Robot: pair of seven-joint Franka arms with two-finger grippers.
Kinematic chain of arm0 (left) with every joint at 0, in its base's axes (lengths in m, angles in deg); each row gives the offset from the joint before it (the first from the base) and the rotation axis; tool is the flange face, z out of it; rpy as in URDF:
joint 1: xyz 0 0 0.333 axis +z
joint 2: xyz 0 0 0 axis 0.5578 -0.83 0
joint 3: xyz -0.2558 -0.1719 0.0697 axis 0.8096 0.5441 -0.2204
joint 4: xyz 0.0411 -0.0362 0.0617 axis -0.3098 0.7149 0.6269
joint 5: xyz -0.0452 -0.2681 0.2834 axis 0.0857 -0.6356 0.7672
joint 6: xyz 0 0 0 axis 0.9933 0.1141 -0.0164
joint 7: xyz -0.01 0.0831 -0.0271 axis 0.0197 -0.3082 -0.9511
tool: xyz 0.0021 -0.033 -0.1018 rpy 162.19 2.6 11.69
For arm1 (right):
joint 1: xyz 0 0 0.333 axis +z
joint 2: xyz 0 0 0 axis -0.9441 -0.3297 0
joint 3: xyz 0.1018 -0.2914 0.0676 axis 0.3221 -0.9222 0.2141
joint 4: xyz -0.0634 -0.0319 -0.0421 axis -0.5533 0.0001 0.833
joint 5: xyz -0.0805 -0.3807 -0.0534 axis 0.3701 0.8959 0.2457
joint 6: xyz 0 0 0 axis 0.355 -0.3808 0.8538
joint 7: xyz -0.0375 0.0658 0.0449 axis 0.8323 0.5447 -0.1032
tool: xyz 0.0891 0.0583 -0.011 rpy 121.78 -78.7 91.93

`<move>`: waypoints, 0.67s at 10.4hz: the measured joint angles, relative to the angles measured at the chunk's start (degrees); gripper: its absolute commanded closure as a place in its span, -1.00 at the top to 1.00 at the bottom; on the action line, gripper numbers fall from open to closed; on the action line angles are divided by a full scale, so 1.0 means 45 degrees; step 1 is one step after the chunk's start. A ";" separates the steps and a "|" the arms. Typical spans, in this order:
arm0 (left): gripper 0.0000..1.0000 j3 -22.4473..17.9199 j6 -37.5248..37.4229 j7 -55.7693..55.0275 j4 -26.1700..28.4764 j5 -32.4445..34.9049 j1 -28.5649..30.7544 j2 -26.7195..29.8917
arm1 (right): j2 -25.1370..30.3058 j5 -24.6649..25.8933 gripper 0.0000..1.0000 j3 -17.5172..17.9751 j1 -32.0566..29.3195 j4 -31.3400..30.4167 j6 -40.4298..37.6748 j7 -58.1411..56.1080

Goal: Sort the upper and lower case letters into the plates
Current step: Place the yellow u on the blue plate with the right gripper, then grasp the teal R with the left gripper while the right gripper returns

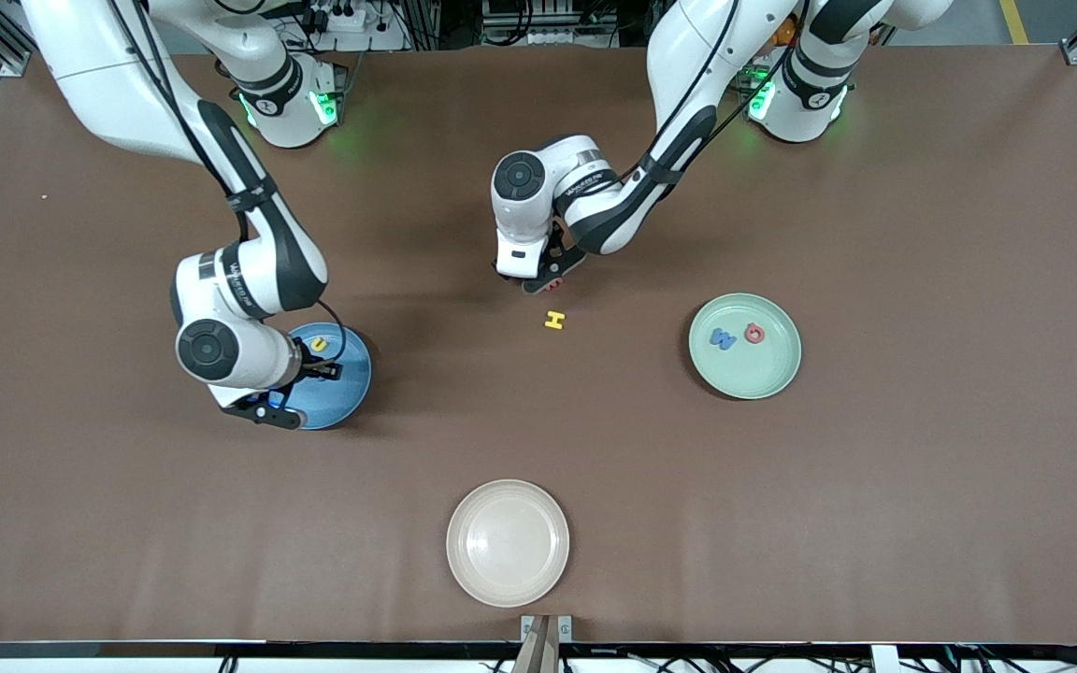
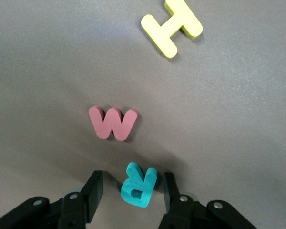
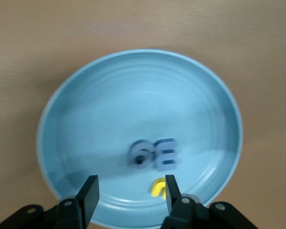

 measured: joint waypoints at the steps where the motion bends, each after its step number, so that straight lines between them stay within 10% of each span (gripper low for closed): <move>1: -0.25 -0.0007 0.0005 0.0000 -0.0056 0.0000 0.0004 0.0000 | 0.0089 -0.0006 0.31 0.0179 0.0195 0.0109 0.0003 0.0053; 7: -1.00 -0.0062 -0.0004 0.0045 -0.0145 0.0000 0.0086 -0.0004 | 0.1149 -0.0011 0.31 0.0932 0.0711 0.0253 -0.0020 0.0248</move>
